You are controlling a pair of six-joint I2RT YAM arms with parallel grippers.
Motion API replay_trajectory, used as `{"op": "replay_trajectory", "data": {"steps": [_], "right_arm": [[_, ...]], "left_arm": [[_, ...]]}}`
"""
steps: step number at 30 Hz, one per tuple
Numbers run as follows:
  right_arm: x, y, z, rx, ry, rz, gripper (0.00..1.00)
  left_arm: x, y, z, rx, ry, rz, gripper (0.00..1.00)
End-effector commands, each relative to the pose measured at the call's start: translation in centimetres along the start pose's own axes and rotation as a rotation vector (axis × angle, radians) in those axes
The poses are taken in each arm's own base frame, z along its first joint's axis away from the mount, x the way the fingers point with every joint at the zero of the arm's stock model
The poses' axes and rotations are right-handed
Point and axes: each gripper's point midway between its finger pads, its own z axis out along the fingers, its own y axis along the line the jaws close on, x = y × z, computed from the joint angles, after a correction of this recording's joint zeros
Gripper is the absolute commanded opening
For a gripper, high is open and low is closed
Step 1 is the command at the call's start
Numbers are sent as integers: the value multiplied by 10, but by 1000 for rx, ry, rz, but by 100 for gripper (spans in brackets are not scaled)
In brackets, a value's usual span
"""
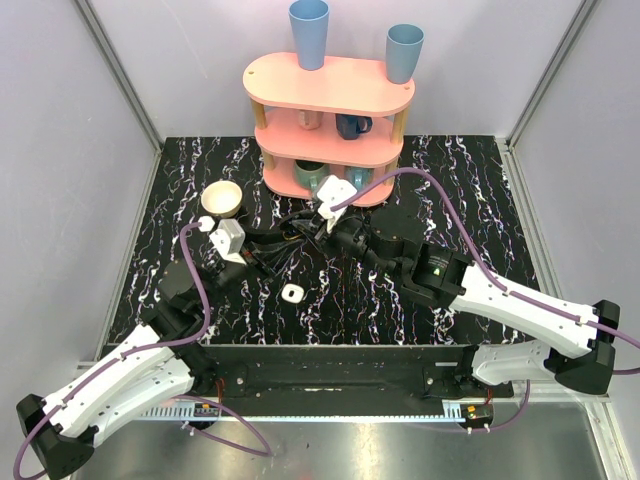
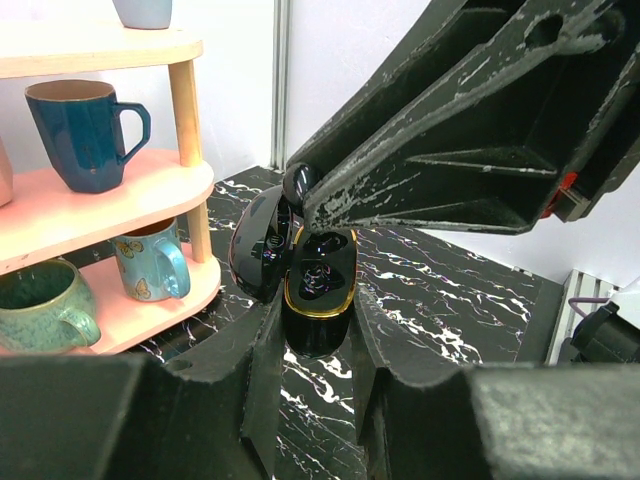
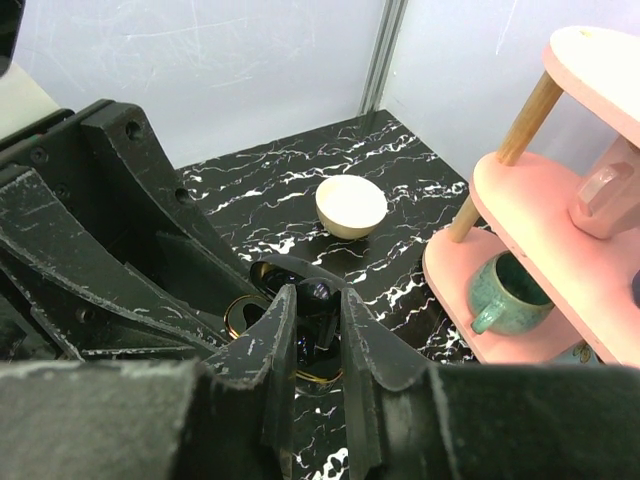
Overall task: Insert the wireless bluetooth earbuds into the charging case
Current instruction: Insert the right earbud into the right side groove of the charging case.
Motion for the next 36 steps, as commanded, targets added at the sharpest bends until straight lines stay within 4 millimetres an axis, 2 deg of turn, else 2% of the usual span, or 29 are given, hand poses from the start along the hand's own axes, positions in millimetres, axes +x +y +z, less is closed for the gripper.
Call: {"op": "replay_trajectory", "data": {"steps": [1,14,20,36], "right_arm": [[-37,-7,-6,32,-121,34,16],[-32,-6,-14,25,-111,55,16],[-23,-3,-14,14,-87,47,16],[-20,3,-11,-10,-84,63,16]], "left_arm": [[-37,-7,1,26,-115,27,0],[-42,-4,-1,6,-129,17,0],[-46,-7,-1,19,-139,6,0],[-48,-8,-1,20,-142,0,0]]}}
